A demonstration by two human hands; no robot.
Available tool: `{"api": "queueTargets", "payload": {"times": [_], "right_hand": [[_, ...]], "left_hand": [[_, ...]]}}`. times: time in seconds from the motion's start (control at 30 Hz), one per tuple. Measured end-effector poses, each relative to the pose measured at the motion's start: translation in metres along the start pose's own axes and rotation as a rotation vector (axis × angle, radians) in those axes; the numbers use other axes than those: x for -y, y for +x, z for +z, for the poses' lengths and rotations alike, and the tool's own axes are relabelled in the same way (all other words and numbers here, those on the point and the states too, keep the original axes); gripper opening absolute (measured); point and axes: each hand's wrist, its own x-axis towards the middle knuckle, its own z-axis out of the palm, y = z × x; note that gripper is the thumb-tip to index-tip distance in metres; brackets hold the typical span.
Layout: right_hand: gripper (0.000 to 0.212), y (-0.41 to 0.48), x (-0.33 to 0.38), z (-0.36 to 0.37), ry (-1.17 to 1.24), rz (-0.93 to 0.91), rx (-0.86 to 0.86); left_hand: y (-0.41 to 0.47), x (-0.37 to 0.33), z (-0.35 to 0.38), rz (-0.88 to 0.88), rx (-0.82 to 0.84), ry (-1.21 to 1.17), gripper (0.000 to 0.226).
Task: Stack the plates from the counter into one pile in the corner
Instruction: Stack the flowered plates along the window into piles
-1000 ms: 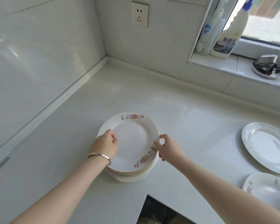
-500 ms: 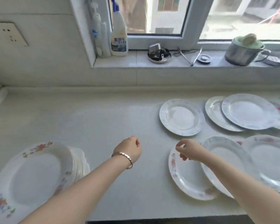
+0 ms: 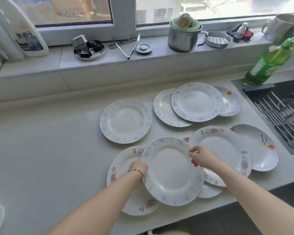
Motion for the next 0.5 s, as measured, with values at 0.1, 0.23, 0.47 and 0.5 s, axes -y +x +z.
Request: {"api": "queueTargets", "payload": {"times": [0.1,0.23,0.47,0.5], "right_hand": [[0.017,0.008,-0.001,-0.007,0.008,-0.013,0.013],[0.015,0.016,0.01,-0.011,0.008,-0.078,-0.011],[0.018,0.023,0.064,0.009,-0.05,-0.216,-0.005],[0.019,0.023,0.075,0.017,-0.077,-0.237,0.015]], "left_hand": [[-0.001,0.001,0.0,0.049,-0.062,-0.023,0.019],[-0.003,0.006,-0.016,0.076,-0.164,-0.038,0.03],[-0.014,0.039,-0.108,0.046,-0.484,-0.407,0.026],[-0.017,0.046,-0.124,0.039,-0.511,-0.48,0.025]]}}
